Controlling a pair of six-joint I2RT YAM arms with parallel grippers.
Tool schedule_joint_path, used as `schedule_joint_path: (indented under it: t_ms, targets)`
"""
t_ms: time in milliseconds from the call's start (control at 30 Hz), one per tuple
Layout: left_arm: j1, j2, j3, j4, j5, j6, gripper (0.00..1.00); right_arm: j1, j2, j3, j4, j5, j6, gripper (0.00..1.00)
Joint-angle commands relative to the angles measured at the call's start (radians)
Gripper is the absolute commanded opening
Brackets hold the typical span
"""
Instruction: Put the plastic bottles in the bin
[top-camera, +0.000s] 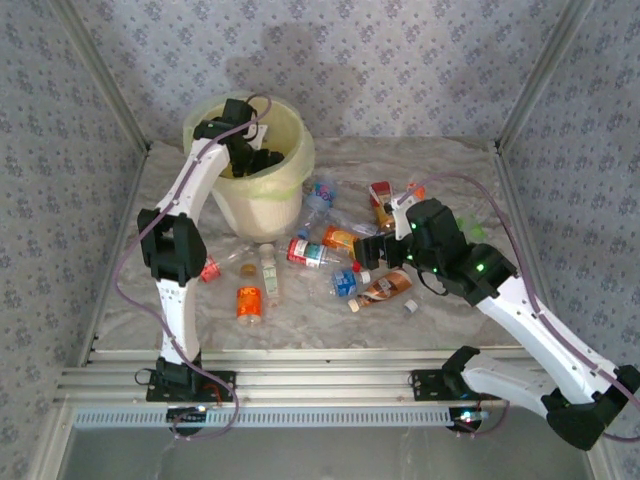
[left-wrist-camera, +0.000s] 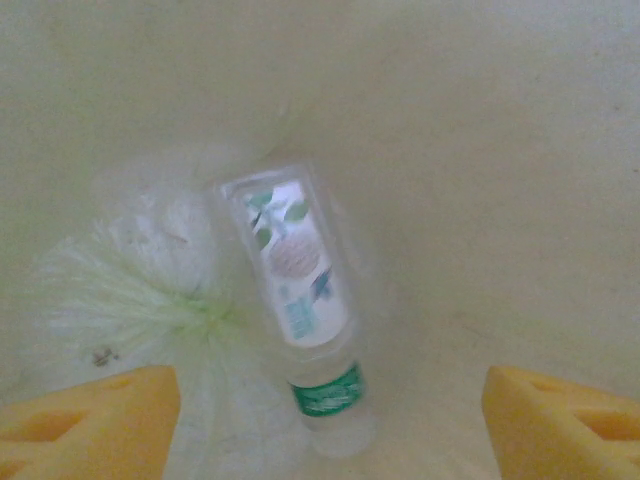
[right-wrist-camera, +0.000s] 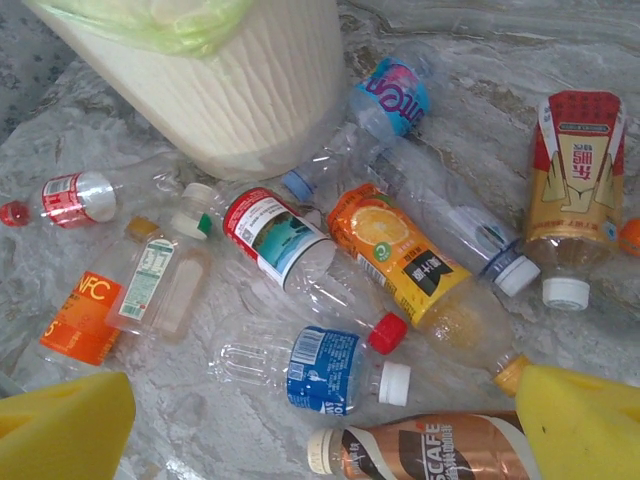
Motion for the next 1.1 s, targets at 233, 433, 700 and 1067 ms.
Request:
schedule_joint_path:
  t_ms: [233, 433, 700, 1067]
  targets:
    - [-0.002, -0.110, 0.003, 0.007, 0.005, -0.029, 0.86, -0.042, -0.019, -0.055, -0.059, 0.024, 0.055, 0.95]
    - [0.004, -0.192, 0.003, 0.031, 0.012, -0.059, 0.88, -0.087, 0.004, -0.091, -0.095, 0.012, 0.081, 0.89]
    - [0.008, -0.380, -0.116, 0.111, -0.027, -0.078, 0.91, -0.159, 0.021, -0.186, -0.090, 0.015, 0.282, 0.83]
    - [-0.015, -0.790, -0.529, 0.363, 0.032, -0.084, 1.00, -0.146, 0.062, -0.321, 0.063, 0.079, 0.552, 0.75]
